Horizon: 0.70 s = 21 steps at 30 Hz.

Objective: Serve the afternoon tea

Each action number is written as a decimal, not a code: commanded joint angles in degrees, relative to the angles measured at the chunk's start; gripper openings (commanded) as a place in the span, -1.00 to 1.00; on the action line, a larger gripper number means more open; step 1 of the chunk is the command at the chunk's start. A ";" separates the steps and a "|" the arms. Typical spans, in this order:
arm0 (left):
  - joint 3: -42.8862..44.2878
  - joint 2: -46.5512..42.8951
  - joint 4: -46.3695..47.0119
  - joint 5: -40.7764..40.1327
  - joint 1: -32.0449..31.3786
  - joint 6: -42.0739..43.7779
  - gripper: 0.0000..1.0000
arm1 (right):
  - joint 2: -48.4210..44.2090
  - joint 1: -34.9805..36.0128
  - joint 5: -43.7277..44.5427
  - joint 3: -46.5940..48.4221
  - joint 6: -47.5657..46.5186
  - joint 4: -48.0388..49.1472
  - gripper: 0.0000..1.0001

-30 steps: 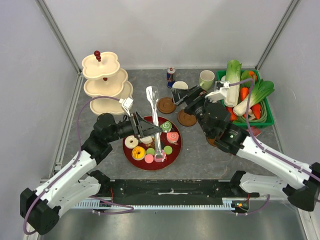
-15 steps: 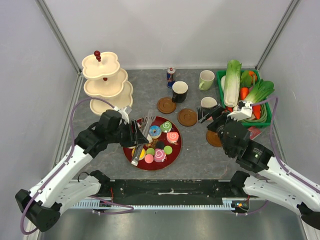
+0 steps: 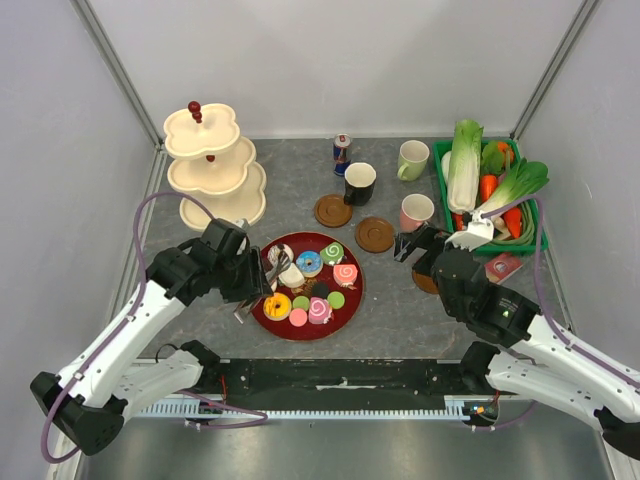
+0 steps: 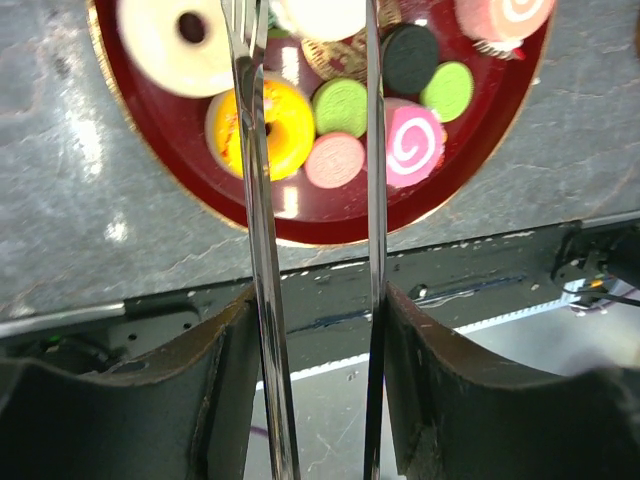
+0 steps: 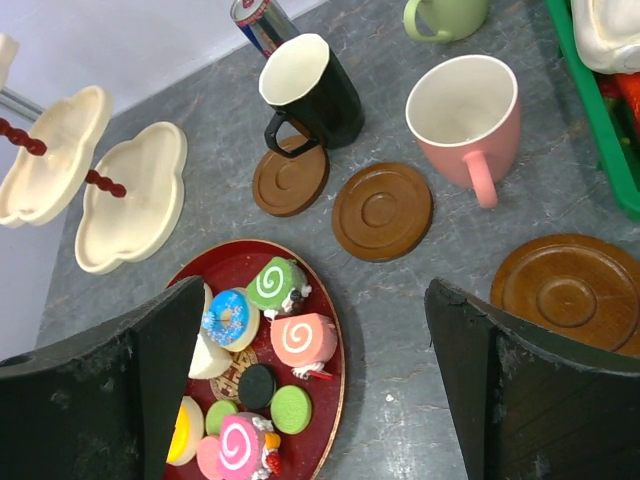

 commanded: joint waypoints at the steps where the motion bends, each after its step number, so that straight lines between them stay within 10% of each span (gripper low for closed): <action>1: 3.65 -0.17 -7.44 -6.90 -0.14 1.03 0.09 | -0.83 0.02 1.25 -0.40 -1.77 -0.28 0.96; 21: 2.33 0.71 -11.85 -7.55 -0.06 -0.21 0.24 | -0.04 0.02 2.22 -2.34 -2.04 -0.72 0.96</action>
